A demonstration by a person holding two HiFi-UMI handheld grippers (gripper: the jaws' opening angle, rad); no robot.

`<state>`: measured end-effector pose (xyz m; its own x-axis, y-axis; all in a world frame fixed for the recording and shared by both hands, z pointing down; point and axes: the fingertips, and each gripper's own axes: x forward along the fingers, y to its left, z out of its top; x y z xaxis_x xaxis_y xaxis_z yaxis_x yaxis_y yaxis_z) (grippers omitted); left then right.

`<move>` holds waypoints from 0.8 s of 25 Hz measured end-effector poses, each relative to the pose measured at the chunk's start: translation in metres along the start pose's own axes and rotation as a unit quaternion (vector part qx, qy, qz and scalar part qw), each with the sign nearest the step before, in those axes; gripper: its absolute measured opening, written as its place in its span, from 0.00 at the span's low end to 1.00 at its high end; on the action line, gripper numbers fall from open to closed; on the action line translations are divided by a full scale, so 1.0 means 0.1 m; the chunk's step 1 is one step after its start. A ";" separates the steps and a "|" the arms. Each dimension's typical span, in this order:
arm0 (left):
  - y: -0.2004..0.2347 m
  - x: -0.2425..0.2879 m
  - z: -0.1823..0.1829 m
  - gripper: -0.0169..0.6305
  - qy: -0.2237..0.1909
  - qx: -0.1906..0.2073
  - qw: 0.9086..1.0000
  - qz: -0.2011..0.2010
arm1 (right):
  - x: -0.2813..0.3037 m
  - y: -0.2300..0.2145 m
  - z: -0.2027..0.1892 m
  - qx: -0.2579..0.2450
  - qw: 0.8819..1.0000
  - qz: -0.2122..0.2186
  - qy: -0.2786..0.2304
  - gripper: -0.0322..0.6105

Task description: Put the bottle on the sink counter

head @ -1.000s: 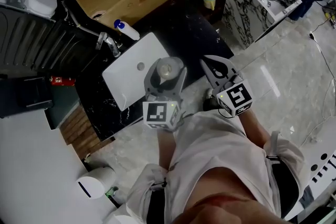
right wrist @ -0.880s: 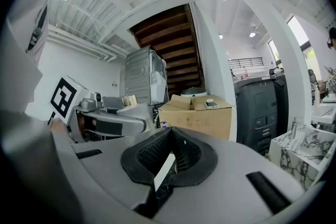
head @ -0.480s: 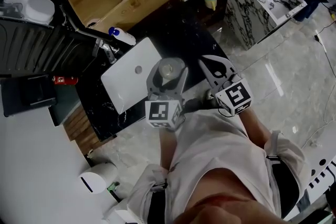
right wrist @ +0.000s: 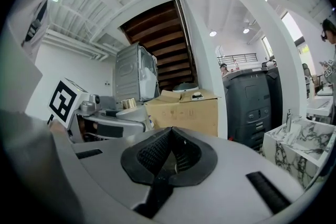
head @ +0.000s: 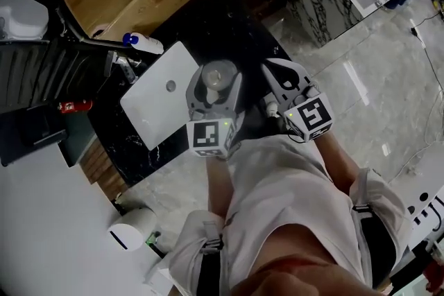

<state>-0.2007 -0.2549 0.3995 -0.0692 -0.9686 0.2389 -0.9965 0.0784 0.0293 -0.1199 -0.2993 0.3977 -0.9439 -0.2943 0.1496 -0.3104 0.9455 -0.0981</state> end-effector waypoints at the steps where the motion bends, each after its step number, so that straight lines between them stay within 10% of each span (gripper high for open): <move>1: 0.03 0.04 -0.03 0.53 0.000 0.001 1.000 0.000 | 0.03 -0.03 -0.02 0.000 1.000 -0.004 0.000 0.05; 20: 0.48 0.88 -0.48 0.53 0.025 0.007 0.999 -0.039 | 0.78 -0.47 -0.40 0.006 0.998 -0.044 0.035 0.05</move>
<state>-0.2523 -0.3250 0.4689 0.0102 -0.9589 0.2837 -0.9994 0.0001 0.0360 -0.1747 -0.3612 0.4535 -0.9030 -0.3654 0.2261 -0.3933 0.9147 -0.0925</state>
